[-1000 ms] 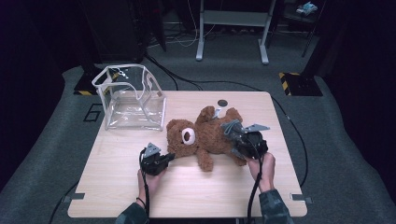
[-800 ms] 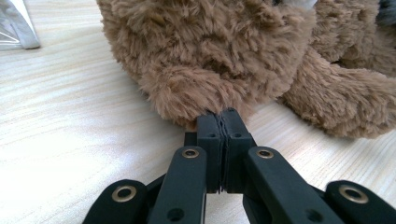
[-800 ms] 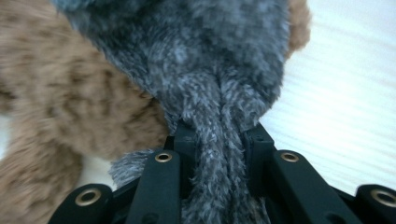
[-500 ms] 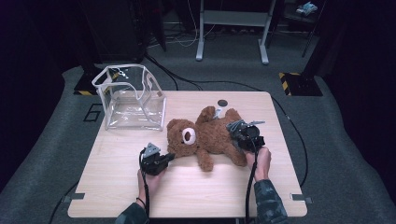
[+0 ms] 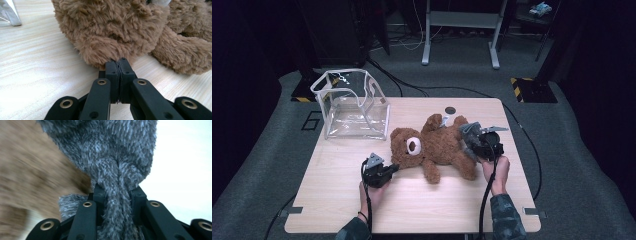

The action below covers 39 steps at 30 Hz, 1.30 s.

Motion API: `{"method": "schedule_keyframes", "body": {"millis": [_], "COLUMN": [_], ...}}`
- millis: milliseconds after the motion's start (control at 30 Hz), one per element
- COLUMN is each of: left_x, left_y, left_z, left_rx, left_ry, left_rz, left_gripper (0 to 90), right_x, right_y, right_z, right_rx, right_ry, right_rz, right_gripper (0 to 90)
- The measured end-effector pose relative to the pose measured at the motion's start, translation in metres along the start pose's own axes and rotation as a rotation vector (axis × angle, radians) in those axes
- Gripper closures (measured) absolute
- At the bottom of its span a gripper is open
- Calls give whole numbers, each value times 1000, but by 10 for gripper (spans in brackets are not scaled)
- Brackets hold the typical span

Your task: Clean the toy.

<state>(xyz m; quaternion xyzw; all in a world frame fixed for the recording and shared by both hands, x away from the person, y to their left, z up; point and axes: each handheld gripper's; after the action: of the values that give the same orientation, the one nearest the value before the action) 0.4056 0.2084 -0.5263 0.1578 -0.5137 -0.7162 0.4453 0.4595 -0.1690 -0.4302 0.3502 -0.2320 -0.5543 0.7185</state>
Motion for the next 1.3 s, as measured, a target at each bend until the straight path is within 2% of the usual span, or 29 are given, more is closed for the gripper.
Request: {"method": "schedule_keyframes", "body": {"millis": [67, 167, 200, 233, 300, 433, 567, 667, 767, 833, 867, 933, 967, 1033, 1167, 1300], "left_x": [0, 0, 0, 0, -1, 0, 0, 0, 0, 0, 0, 0, 0, 0, 0, 0], "left_y": [0, 0, 0, 0, 0, 0, 0, 0, 0, 0, 0, 0, 0, 0, 0, 0], "left_z": [0, 0, 0, 0, 0, 0, 0, -1, -1, 0, 0, 0, 0, 0, 0, 0], "left_rx": [0, -1, 0, 0, -2, -1, -5, -6, -8, -6, -7, -6, -6, -2, -3, -6], "left_ry": [0, -1, -1, 0, -3, -3, -2, 1, 2, 1, 0, 0, 0, 0, -2, -1], "left_rz": [0, -2, -2, 0, -1, 0, 3, 1, 1, 0, 2, 1, 4, 4, 4, 4], "left_gripper": [882, 882, 882, 881, 881, 880, 878, 877, 876, 876, 876, 876, 876, 876, 876, 874], "right_x": [-9, -21, -22, -21, -14, 1, 10, 7, -6, -17, -23, -32, -33, -27, -11, 2], "right_y": [6, 8, 6, 4, -3, -13, -15, -11, -1, 5, 7, 9, 9, 7, -3, -11], "right_z": [-3, -22, -27, -32, -40, -42, -29, -17, -8, -9, -12, -21, -26, -33, -43, -43], "right_rx": [17, -28, -42, -53, -79, -135, -106, -65, -12, 5, 0, -25, -33, -44, -103, -132], "right_ry": [36, 38, 21, 11, 0, -56, -53, -26, 25, 60, 63, 33, 24, 19, -24, -57], "right_rz": [29, 58, 64, 65, 31, 9, -3, -5, 12, 44, 65, 99, 101, 62, 23, 0], "right_gripper": [726, 726, 726, 726, 726, 727, 726, 726, 726, 726, 726, 726, 726, 727, 727, 727]}}
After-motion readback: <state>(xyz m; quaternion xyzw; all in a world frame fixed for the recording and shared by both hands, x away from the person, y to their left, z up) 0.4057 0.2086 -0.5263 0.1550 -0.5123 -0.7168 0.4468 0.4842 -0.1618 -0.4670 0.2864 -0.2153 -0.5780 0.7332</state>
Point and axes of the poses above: each handheld gripper's, and its own axes: z roughly backward along the jaws, y roughly out of its top, x roughly to its right, and after that the axes turned 4 degrees about x, right-handed
